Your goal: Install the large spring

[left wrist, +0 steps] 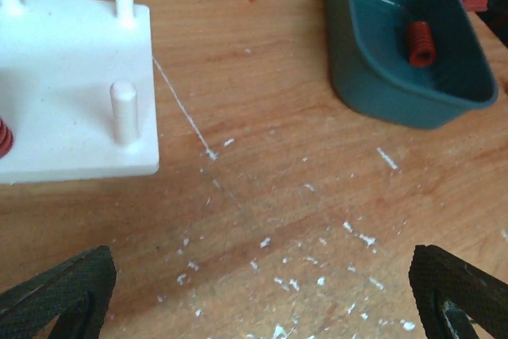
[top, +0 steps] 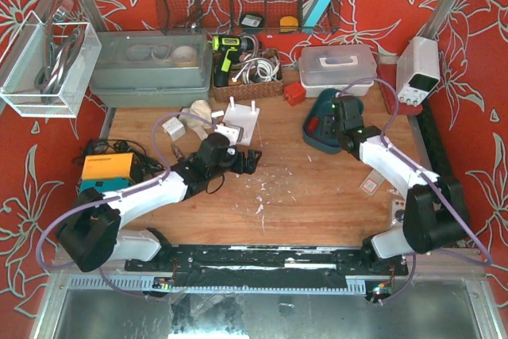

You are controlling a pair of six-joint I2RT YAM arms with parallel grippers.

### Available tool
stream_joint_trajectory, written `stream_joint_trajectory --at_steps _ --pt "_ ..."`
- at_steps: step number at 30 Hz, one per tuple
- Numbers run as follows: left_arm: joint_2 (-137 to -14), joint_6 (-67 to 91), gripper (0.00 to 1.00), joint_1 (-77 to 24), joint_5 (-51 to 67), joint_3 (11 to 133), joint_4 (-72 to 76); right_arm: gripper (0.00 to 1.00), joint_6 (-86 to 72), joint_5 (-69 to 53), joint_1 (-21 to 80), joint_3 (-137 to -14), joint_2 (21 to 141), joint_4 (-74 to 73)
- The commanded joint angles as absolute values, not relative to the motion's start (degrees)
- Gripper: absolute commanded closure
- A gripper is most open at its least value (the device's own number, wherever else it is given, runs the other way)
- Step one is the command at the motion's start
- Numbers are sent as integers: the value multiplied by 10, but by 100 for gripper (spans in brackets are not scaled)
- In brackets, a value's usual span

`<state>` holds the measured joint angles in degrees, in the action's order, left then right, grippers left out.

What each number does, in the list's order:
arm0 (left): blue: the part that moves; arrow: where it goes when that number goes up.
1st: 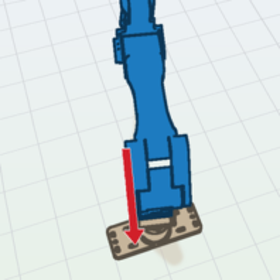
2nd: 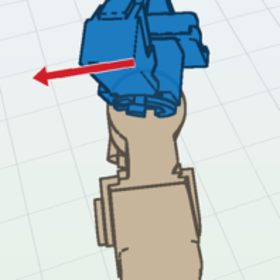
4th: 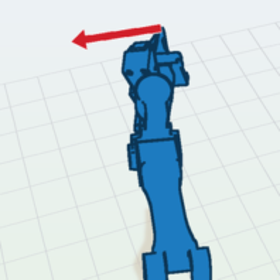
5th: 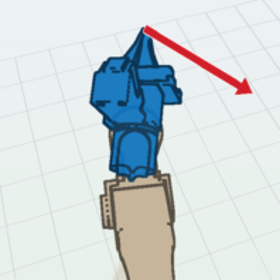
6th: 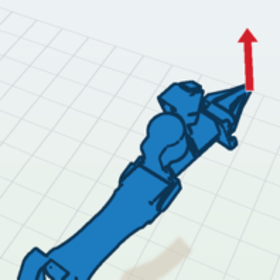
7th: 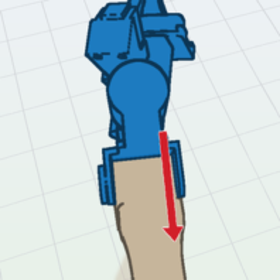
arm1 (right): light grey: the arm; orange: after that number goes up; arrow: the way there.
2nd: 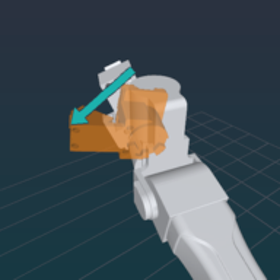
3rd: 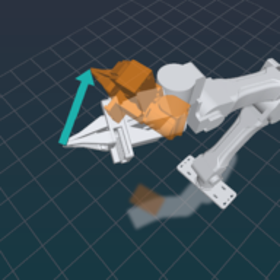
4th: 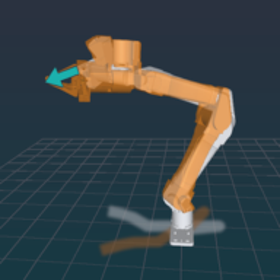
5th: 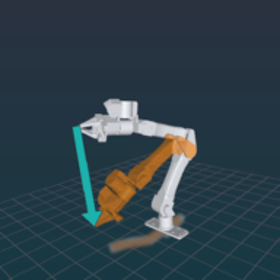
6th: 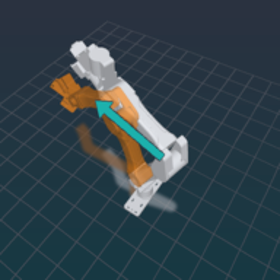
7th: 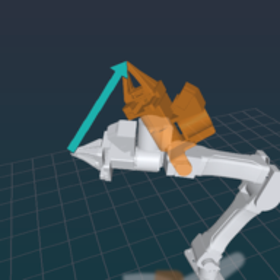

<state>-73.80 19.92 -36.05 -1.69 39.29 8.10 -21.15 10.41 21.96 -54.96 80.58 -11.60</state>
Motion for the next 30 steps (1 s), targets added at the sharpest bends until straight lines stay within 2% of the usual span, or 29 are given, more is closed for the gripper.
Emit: stream_joint_trajectory --at_steps 1,4,8,20,30 --pt "-712 169 0 -373 -64 338 181 55 -274 53 191 -583 858 -124" --pt "-716 155 0 -376 -68 310 193 62 -271 24 190 -611 903 -132" --pt "-731 146 0 -380 -53 280 239 65 -281 21 185 -615 945 -110" --pt "-757 147 0 -381 -37 304 215 64 -312 -33 183 -700 1080 -95" --pt "-747 145 0 -381 -42 303 212 59 -306 14 181 -737 1138 -148"
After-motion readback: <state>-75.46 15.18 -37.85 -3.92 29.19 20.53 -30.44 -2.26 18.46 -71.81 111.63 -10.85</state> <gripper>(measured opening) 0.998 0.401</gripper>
